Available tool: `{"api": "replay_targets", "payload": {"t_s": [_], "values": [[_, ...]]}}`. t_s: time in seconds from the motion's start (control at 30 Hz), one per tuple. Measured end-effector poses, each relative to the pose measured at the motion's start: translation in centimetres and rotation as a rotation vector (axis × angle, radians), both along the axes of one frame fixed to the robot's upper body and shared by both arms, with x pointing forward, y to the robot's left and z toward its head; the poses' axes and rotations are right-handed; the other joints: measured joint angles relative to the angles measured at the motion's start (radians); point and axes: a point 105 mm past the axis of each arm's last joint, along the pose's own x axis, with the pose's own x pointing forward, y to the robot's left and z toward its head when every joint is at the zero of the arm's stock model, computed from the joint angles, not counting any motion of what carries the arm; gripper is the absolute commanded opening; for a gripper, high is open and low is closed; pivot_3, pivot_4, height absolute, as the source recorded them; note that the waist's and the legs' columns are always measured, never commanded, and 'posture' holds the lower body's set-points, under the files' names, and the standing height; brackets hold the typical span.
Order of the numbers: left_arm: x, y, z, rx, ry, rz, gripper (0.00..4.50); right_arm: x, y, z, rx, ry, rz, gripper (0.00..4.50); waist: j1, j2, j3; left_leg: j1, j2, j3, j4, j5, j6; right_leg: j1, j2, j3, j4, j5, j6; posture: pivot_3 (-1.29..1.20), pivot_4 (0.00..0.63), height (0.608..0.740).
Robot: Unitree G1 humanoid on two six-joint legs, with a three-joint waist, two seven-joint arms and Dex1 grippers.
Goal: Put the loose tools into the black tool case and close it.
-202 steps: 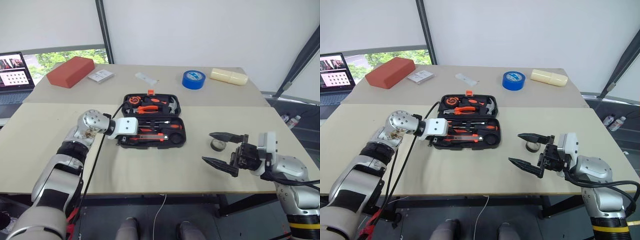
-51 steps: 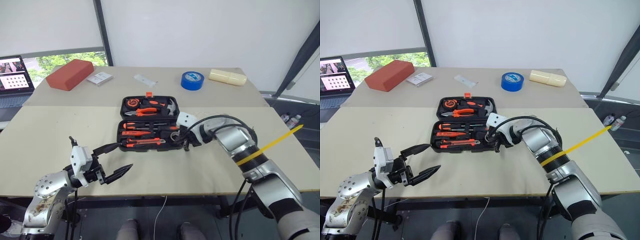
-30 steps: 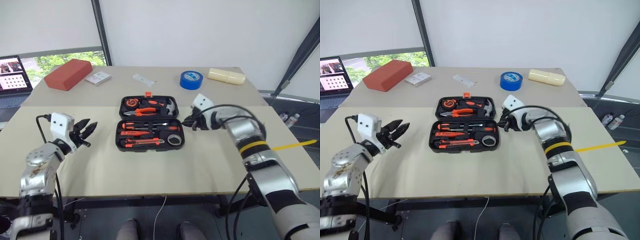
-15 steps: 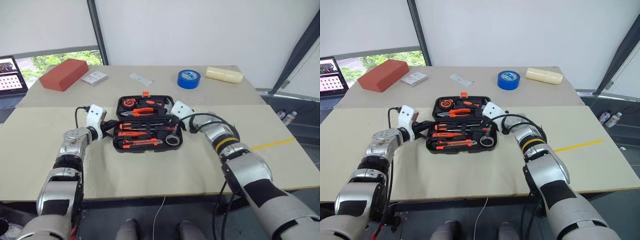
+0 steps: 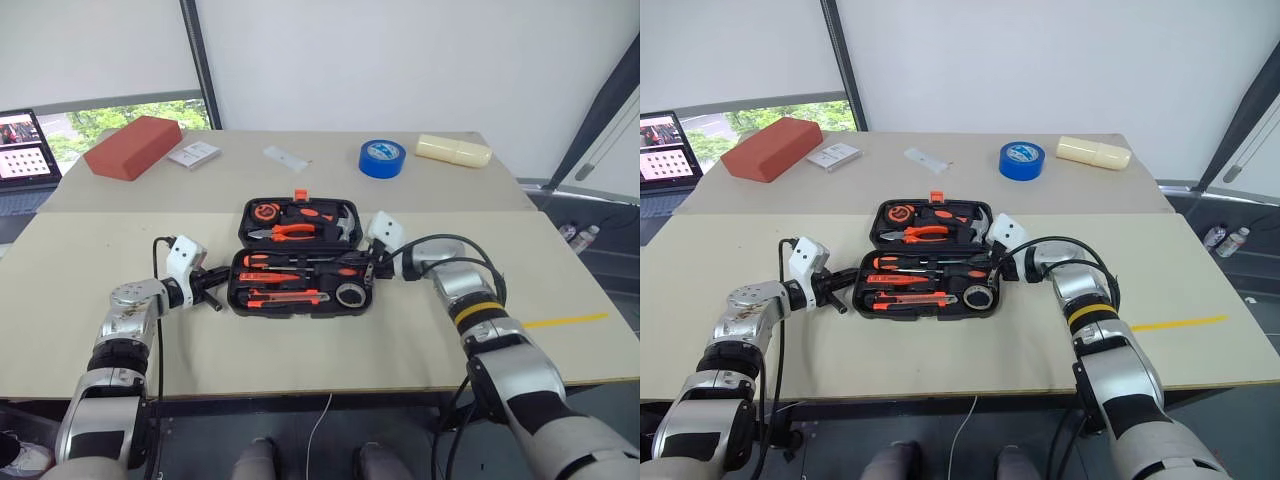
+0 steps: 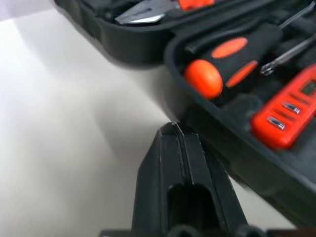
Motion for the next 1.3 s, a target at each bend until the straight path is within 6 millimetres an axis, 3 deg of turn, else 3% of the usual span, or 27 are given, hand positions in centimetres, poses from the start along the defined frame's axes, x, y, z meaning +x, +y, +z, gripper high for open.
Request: {"api": "replay_targets", "payload": {"t_s": [0.07,0.17,0.37,0.47,0.53,0.63,0.73,0.97,1.27,1.3], "values": [[0.1,-0.1,0.4,0.005,-0.018,-0.002,0.02,0.8,-1.0,1.3,0.009,-0.032,-0.066,0.0,0.003,0.0,0.0,0.0,0.0,0.0,0.001,0.001,0.0,0.001,0.0,0.0,0.0,0.001,0.001,0.0,0.15,0.74],[0.4,0.1,0.6,0.01,-0.029,0.029,0.02,2.2,-3.6,1.6,-0.043,-0.068,-0.221,0.0,0.004,0.0,0.0,0.0,0.0,0.0,0.001,0.001,0.0,0.001,-0.001,0.0,-0.001,0.002,0.0,0.0,0.15,0.74],[2.0,-0.2,2.1,0.017,-0.065,0.084,0.02,3.3,-6.1,-2.4,-0.21,-0.005,-0.392,0.0,-0.001,0.0,0.0,0.0,0.0,0.0,0.001,0.002,0.0,0.0,0.0,0.0,-0.001,0.002,0.0,0.0,0.15,0.74],[2.6,-0.7,2.2,0.02,-0.057,0.079,0.02,3.2,-5.7,-4.1,-0.235,0.026,-0.387,0.0,-0.004,0.0,0.0,0.0,-0.001,0.0,0.0,0.002,0.001,0.0,0.0,0.001,-0.001,0.002,0.0,0.0,0.15,0.74],[2.8,-0.8,1.9,0.019,-0.044,0.083,0.02,3.3,-5.3,-4.0,-0.237,0.022,-0.378,0.0,-0.007,0.0,0.0,0.0,0.0,0.0,0.0,0.002,0.001,0.0,0.0,0.001,-0.001,0.002,0.0,0.0,0.15,0.74],[3.0,-1.3,1.7,0.02,-0.033,0.068,0.02,3.0,-3.2,-4.4,-0.195,0.009,-0.31,0.0,-0.005,0.0,0.0,0.0,-0.001,-0.001,0.0,0.002,0.001,0.001,0.0,0.001,-0.001,0.002,0.001,0.0,0.15,0.74],[2.7,-1.4,1.6,0.019,-0.022,0.034,0.02,2.5,-2.9,-4.5,-0.185,-0.002,-0.257,0.0,-0.004,0.0,0.0,-0.001,-0.001,0.0,0.0,0.002,0.001,0.001,-0.001,0.001,-0.002,0.002,0.002,0.0,0.15,0.74],[-0.6,-1.3,0.9,0.021,-0.009,-0.096,0.02,-0.6,-3.4,-5.3,-0.16,-0.018,-0.075,0.0,-0.005,0.0,0.0,0.0,-0.001,0.0,-0.004,0.0,0.001,0.0,0.0,0.001,-0.002,0.001,0.002,0.0,0.15,0.74],[-5.8,-1.6,-0.6,-0.03,0.082,-0.088,0.02,-3.8,-4.8,-5.8,-0.162,0.019,-0.052,0.0,-0.002,0.0,0.0,0.001,0.0,0.0,0.0,0.002,0.001,0.001,0.0,0.001,-0.001,0.001,0.001,0.0,0.15,0.74],[-6.2,-1.1,-0.6,-0.053,0.098,-0.06,0.26,-4.3,-5.1,-5.8,-0.15,0.032,-0.06,0.29,-0.002,0.0,0.0,0.003,0.0,0.0,0.001,0.002,0.001,0.002,0.0,0.001,-0.001,0.001,0.001,0.0,0.15,0.74]]}}
